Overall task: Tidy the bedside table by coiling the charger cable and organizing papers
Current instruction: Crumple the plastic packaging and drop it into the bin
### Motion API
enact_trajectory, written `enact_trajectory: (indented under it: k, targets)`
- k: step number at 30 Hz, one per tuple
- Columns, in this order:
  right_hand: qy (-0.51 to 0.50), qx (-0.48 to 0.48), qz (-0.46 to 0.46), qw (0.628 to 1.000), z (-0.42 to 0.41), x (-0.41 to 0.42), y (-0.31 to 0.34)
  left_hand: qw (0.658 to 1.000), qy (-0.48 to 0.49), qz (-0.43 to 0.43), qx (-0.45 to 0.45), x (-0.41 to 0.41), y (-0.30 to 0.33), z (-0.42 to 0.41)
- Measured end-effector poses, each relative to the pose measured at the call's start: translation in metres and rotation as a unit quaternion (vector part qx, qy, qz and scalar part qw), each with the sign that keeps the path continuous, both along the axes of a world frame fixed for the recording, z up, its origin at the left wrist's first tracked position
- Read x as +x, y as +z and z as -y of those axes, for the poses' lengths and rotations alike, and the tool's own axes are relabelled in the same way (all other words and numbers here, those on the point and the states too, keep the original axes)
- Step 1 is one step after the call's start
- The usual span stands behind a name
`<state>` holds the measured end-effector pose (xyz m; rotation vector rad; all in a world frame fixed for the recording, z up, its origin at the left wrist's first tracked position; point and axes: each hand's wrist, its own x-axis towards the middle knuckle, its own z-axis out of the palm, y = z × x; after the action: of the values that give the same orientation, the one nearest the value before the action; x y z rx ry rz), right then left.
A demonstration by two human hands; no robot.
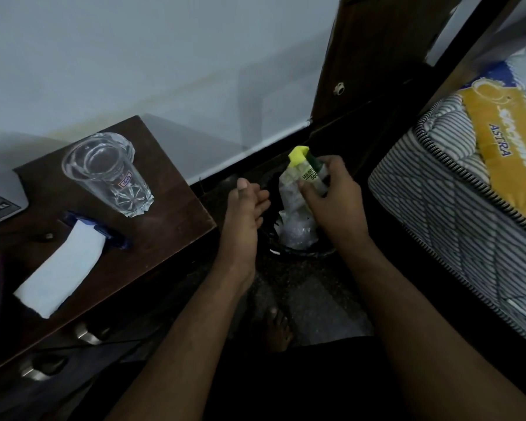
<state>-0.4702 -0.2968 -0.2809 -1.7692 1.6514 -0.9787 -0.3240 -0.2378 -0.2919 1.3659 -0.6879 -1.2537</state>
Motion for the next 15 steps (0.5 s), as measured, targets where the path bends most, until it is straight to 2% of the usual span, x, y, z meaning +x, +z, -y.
enact_trajectory:
  k: [2,4,6,11,15]
  targets:
    - [0.012,0.088,-0.067,0.994,0.004,0.000,-0.013,1.000,-0.006,0.000,0.028,-0.001,0.003,-0.001]
    - [0.023,0.238,-0.161,0.958,0.001,0.003,-0.025,0.999,-0.013,0.011,0.047,-0.003,0.004,-0.005]
    - [0.029,0.307,-0.191,0.932,-0.001,0.006,-0.031,0.998,-0.021,0.032,0.045,-0.003,0.006,-0.009]
    - [0.076,0.225,-0.217,0.947,0.000,0.022,-0.025,0.998,-0.016,0.064,0.026,0.008,0.014,-0.015]
    - [0.118,0.235,-0.242,0.934,-0.008,0.028,-0.025,0.998,-0.010,0.064,0.024,0.014,0.020,-0.021]
